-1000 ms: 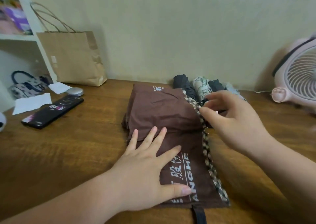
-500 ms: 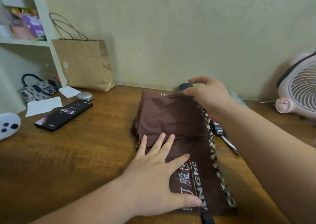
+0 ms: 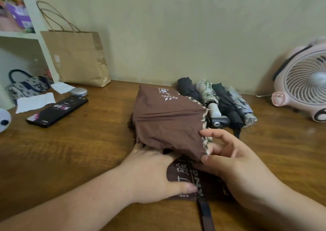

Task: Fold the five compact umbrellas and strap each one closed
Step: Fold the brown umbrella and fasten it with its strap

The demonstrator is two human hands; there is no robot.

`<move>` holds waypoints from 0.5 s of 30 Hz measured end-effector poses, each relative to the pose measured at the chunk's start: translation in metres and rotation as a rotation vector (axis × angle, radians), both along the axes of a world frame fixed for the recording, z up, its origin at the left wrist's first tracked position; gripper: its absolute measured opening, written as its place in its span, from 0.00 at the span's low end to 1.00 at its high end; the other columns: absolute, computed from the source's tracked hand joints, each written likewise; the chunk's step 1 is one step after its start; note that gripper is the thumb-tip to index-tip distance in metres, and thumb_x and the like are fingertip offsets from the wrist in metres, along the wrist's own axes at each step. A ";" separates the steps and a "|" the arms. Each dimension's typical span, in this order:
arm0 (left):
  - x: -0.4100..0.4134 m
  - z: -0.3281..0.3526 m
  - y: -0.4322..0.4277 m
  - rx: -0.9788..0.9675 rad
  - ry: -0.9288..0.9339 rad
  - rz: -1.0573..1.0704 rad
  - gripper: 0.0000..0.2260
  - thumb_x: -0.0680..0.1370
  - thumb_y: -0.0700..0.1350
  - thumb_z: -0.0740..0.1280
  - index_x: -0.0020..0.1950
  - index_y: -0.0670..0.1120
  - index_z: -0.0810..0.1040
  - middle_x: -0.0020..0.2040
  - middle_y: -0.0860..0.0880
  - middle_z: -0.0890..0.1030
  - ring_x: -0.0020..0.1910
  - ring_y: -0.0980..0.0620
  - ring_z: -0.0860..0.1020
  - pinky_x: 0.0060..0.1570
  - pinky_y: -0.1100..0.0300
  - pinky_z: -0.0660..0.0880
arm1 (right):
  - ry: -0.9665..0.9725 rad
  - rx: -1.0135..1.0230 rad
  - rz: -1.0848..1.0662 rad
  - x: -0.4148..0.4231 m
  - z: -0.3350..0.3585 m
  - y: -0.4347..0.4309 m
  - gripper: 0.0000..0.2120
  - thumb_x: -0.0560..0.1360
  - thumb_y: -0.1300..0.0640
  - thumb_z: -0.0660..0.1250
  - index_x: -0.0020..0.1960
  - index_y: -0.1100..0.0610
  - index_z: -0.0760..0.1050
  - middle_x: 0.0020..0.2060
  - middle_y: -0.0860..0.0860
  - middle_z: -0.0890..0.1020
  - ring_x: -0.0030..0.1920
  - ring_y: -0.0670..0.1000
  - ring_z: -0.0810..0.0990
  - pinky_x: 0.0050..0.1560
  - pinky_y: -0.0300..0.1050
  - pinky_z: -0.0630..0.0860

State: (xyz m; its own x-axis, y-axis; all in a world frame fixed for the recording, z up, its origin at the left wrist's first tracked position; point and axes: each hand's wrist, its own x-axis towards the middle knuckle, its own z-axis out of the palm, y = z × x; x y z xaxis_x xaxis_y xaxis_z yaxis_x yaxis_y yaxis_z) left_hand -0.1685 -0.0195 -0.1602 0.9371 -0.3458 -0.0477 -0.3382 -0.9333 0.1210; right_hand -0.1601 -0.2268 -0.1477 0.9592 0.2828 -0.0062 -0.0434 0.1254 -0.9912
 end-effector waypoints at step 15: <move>-0.054 -0.008 0.041 -0.448 -0.130 0.015 0.21 0.79 0.70 0.54 0.60 0.63 0.80 0.62 0.66 0.77 0.64 0.66 0.74 0.66 0.67 0.69 | -0.213 -0.304 0.038 -0.002 -0.009 -0.029 0.11 0.66 0.48 0.78 0.39 0.57 0.85 0.31 0.56 0.80 0.33 0.47 0.74 0.35 0.35 0.70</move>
